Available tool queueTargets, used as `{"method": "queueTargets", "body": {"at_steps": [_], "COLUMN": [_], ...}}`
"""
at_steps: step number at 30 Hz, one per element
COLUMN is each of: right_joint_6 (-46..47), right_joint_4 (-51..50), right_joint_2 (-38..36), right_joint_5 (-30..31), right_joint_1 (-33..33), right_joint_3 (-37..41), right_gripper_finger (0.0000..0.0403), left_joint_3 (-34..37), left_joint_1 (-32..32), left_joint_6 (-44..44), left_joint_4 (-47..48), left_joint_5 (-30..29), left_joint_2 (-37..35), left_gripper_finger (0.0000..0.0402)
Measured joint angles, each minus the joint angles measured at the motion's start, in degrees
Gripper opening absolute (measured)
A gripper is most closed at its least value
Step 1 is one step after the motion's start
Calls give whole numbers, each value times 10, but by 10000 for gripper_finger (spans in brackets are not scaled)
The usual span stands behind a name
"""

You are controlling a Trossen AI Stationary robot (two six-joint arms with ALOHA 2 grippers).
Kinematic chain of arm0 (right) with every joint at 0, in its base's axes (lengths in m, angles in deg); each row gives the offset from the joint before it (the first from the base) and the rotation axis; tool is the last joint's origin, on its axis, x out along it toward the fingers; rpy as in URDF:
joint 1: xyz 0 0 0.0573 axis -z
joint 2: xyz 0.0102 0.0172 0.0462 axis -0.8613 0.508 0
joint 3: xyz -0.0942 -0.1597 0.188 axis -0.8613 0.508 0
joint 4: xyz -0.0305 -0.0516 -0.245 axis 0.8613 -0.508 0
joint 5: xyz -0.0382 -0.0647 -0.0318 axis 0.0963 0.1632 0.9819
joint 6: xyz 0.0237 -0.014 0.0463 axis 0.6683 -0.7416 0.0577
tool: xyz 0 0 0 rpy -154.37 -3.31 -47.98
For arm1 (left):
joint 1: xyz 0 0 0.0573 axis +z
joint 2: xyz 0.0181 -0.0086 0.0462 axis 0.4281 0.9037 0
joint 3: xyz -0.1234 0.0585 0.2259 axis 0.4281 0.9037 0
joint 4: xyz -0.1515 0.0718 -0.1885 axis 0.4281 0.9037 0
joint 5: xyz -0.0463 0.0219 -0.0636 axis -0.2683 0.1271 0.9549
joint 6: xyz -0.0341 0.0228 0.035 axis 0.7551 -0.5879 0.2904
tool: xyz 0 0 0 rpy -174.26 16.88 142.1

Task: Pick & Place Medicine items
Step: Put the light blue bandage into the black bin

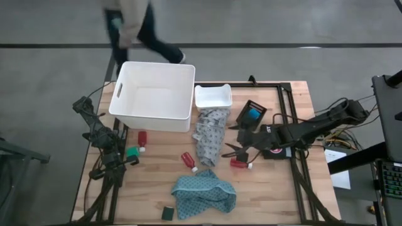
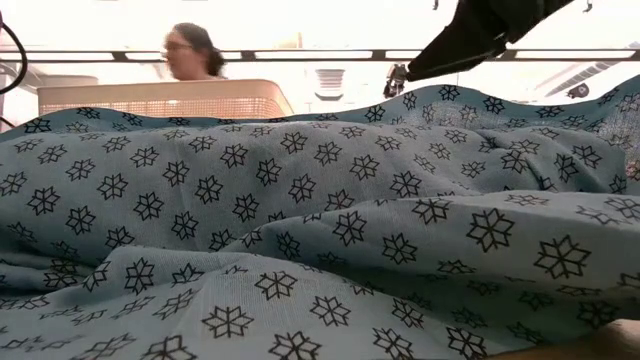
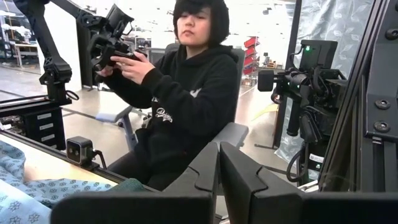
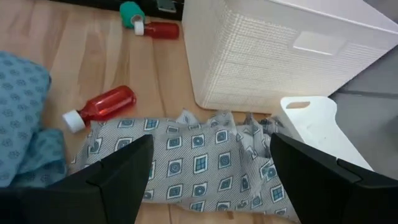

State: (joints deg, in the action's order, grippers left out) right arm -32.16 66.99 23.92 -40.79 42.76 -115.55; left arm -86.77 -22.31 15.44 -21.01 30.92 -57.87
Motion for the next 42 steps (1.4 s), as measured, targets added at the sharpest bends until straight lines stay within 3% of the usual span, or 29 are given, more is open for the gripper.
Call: {"method": "queueTargets", "body": {"at_steps": [38,42], "right_joint_6": [-14,-14], "right_joint_4": [-3,-3], "right_joint_2": [2,2], "right_joint_5": [-4,-4], "right_joint_1": [0,0], "right_joint_3": [0,0], "right_gripper_finger": [320,320], "left_joint_3": [0,0], "left_joint_1": [0,0], "left_joint_6": [-2,-96], "left_joint_4": [-3,-11], "left_joint_5": [0,0], "left_joint_2": [0,0], "left_gripper_finger": [23,23]}}
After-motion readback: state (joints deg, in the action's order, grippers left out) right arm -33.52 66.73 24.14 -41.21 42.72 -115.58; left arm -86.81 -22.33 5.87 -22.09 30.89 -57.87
